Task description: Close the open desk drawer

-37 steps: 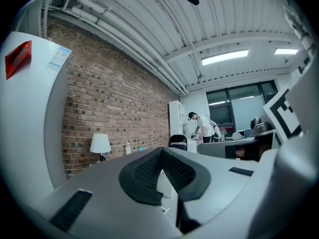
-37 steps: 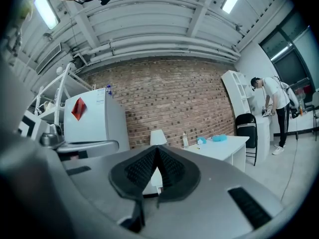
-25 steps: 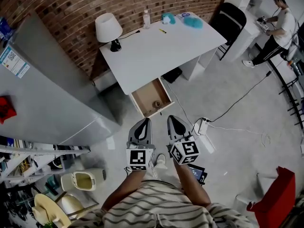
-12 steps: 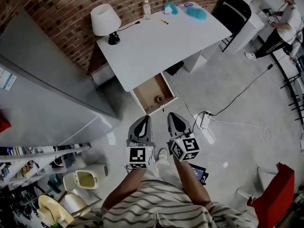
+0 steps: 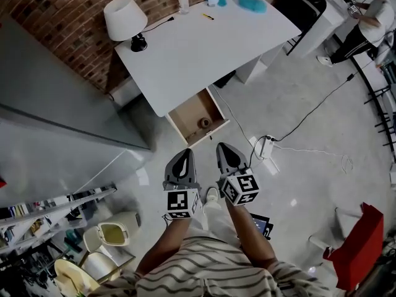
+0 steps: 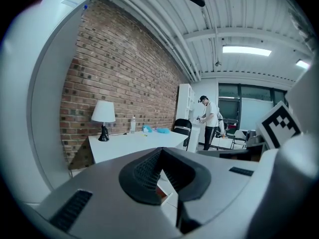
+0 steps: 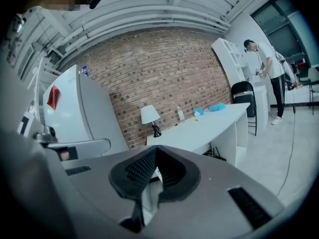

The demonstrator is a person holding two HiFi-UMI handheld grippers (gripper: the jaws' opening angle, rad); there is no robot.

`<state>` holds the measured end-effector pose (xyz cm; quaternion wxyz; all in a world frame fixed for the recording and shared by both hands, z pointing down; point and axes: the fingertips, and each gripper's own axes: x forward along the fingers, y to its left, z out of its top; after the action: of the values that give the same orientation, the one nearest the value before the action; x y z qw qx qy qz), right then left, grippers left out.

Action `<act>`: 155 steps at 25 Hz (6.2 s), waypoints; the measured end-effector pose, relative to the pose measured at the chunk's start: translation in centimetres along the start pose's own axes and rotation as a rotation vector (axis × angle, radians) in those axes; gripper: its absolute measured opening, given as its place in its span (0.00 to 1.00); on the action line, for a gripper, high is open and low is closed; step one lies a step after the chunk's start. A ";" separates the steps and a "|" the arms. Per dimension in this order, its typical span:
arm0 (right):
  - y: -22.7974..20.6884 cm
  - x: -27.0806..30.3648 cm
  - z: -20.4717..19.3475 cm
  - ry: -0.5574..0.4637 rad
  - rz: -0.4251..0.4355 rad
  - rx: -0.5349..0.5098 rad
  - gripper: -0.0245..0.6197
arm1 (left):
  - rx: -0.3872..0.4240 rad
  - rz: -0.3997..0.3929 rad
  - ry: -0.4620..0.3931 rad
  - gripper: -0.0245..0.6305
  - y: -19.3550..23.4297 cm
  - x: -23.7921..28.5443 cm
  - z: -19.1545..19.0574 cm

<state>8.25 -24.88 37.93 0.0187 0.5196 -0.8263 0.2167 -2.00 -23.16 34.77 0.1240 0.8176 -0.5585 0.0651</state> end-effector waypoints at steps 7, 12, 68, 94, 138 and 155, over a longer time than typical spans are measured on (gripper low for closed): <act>-2.0 2.0 -2.5 0.021 0.000 0.125 0.05 | -0.028 -0.004 0.033 0.05 0.3 1.3 -2.6; -4.2 3.9 -6.6 0.040 -0.013 0.326 0.05 | -0.043 -0.003 0.045 0.05 0.5 2.1 -4.3; -19.9 19.1 -44.4 -0.188 0.083 1.370 0.23 | -0.183 0.026 0.102 0.05 3.1 6.9 -23.4; -21.9 23.5 -44.1 -0.342 0.149 1.378 0.10 | -0.200 0.022 0.117 0.05 4.6 6.2 -25.8; -18.6 25.7 -33.5 -0.308 0.228 1.246 0.08 | -0.132 0.119 0.059 0.05 6.1 5.4 -21.1; -18.5 30.4 -32.5 -0.266 0.224 1.223 0.08 | -0.157 0.136 0.041 0.05 7.9 6.8 -19.8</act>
<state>4.01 -45.20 81.42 -0.4071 0.3692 -0.5978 0.5836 -6.18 -26.50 56.47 0.1946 0.7641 -0.6134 0.0461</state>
